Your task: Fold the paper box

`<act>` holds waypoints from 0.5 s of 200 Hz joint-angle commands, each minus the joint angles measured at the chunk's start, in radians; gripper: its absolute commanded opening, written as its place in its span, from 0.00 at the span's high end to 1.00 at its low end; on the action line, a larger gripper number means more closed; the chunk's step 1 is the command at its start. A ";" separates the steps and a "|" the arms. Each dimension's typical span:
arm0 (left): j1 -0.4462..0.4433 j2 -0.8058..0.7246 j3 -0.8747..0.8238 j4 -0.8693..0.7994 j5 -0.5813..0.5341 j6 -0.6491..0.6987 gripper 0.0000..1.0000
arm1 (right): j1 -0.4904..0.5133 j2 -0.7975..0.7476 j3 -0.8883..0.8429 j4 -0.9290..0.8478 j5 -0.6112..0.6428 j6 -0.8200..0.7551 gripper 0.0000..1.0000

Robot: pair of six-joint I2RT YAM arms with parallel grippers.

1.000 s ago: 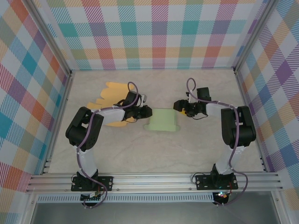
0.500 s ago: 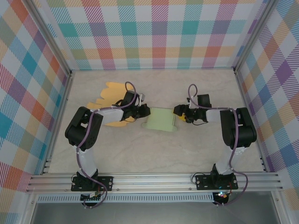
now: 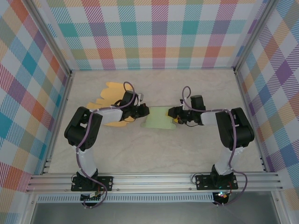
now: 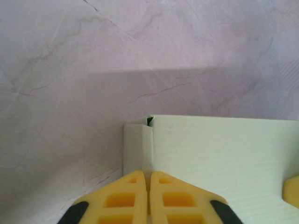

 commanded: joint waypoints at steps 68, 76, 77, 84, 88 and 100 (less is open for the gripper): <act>-0.003 -0.279 -0.085 0.030 -0.059 0.218 0.23 | -0.018 -0.106 -0.015 -0.027 -0.064 0.160 0.64; -0.013 -0.316 -0.123 0.080 -0.064 0.283 0.21 | -0.022 -0.109 -0.015 -0.032 -0.082 0.174 0.63; -0.014 -0.321 -0.128 0.086 -0.066 0.291 0.21 | -0.022 -0.110 -0.016 -0.033 -0.085 0.176 0.63; -0.026 -0.361 -0.173 0.140 -0.073 0.351 0.20 | -0.027 -0.117 -0.018 -0.036 -0.099 0.190 0.62; -0.035 -0.384 -0.202 0.179 -0.079 0.388 0.20 | -0.029 -0.121 -0.020 -0.035 -0.108 0.200 0.61; -0.073 -0.457 -0.304 0.300 -0.101 0.516 0.18 | -0.039 -0.129 -0.027 -0.037 -0.137 0.226 0.60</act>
